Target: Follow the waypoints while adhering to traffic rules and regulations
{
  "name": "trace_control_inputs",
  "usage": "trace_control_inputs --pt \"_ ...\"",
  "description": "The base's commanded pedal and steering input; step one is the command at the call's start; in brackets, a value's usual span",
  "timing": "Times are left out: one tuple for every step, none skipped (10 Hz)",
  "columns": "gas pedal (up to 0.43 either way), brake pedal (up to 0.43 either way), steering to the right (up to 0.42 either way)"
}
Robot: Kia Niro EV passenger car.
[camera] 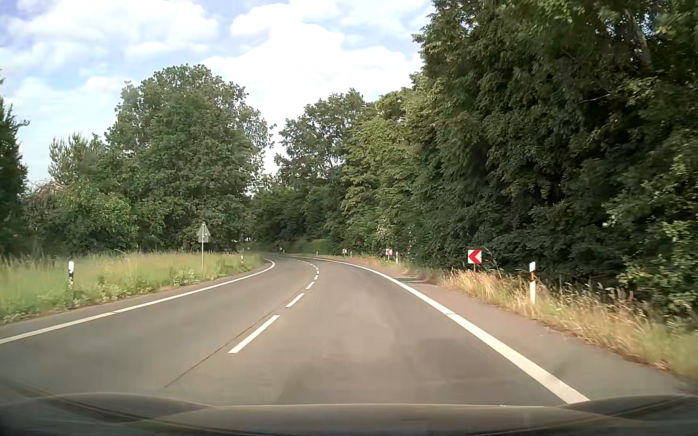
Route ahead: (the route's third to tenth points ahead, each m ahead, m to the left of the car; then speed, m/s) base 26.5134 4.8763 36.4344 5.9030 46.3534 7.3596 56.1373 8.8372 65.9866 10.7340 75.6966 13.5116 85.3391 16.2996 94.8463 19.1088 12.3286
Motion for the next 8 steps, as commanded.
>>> trace_control_inputs --pt "0.008 0.030 -0.011" --pt "0.020 0.030 -0.011" --pt "0.020 0.030 -0.012" --pt "0.020 0.030 -0.012" --pt "0.020 0.030 -0.013" --pt "0.020 0.030 -0.013" --pt "0.020 0.030 -0.013" --pt "0.020 0.030 -0.013"
